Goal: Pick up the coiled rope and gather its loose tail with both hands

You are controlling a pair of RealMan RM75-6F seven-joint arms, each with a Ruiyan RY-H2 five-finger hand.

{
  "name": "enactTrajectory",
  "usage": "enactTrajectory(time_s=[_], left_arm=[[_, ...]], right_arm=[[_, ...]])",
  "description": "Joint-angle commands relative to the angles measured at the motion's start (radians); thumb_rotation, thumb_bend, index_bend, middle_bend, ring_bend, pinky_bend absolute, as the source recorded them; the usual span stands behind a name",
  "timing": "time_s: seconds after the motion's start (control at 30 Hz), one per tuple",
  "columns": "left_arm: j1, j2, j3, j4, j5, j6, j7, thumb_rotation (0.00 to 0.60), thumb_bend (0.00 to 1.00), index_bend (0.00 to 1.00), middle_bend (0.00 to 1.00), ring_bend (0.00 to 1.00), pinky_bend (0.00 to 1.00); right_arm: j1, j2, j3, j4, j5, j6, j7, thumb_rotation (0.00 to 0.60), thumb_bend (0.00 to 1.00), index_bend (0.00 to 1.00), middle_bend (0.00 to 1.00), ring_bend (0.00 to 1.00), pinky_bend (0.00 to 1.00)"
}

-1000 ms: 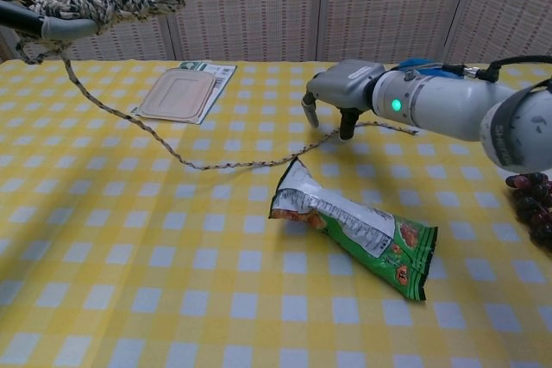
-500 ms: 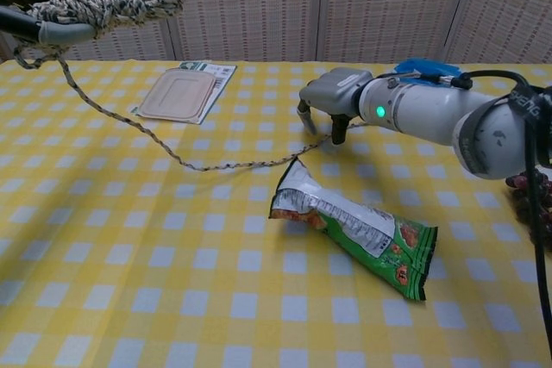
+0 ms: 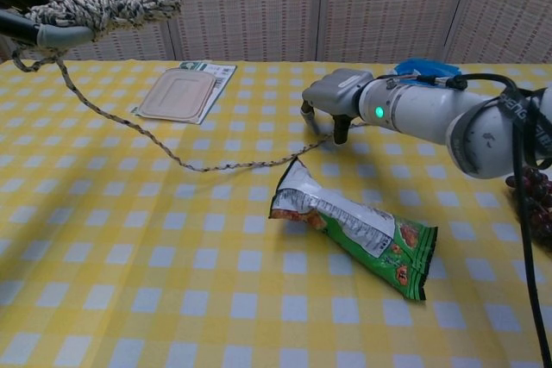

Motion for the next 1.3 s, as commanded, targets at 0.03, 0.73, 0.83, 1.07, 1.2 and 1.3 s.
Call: enactTrajectory(time_s=[0.03,0.73,0.83,1.07,1.2,1.3], left_arm=[[0.001,0.0,0.0,0.0,-0.001,0.0,0.0,0.435,0.26,0.72,0.71,0.53,0.31],[0.006,-0.003,0.003,0.012,-0.003,-0.003,-0.009,0.425,0.26,0.72,0.71,0.53,0.31],[0.007,-0.004,0.003,0.012,-0.004,-0.003,-0.008,0.429,0.26,0.72,0.71,0.53,0.31],[0.008,-0.003,0.003,0.013,-0.006,-0.005,-0.008,0.429,0.26,0.72,0.71,0.52,0.31],[0.009,-0.004,0.003,0.014,-0.006,-0.006,-0.01,0.429,0.26,0.72,0.71,0.52,0.31],[0.009,-0.005,0.004,0.015,-0.006,-0.007,-0.011,0.437,0.26,0.72,0.71,0.52,0.31]], right_arm=[[0.001,-0.005,0.002,0.008,0.004,-0.005,-0.004,0.6,0.29,0.48,0.25,0.09,0.23],[0.008,-0.036,0.016,0.068,0.015,-0.032,-0.007,0.6,0.33,0.52,0.28,0.09,0.23],[0.009,-0.038,0.018,0.071,0.016,-0.035,-0.007,0.6,0.35,0.53,0.28,0.09,0.23],[0.01,-0.044,0.021,0.082,0.019,-0.041,-0.008,0.6,0.39,0.54,0.29,0.09,0.23],[0.009,-0.047,0.019,0.085,0.016,-0.039,-0.011,0.6,0.39,0.54,0.29,0.09,0.23],[0.006,-0.048,0.019,0.085,0.014,-0.036,-0.013,0.6,0.39,0.55,0.29,0.09,0.23]])
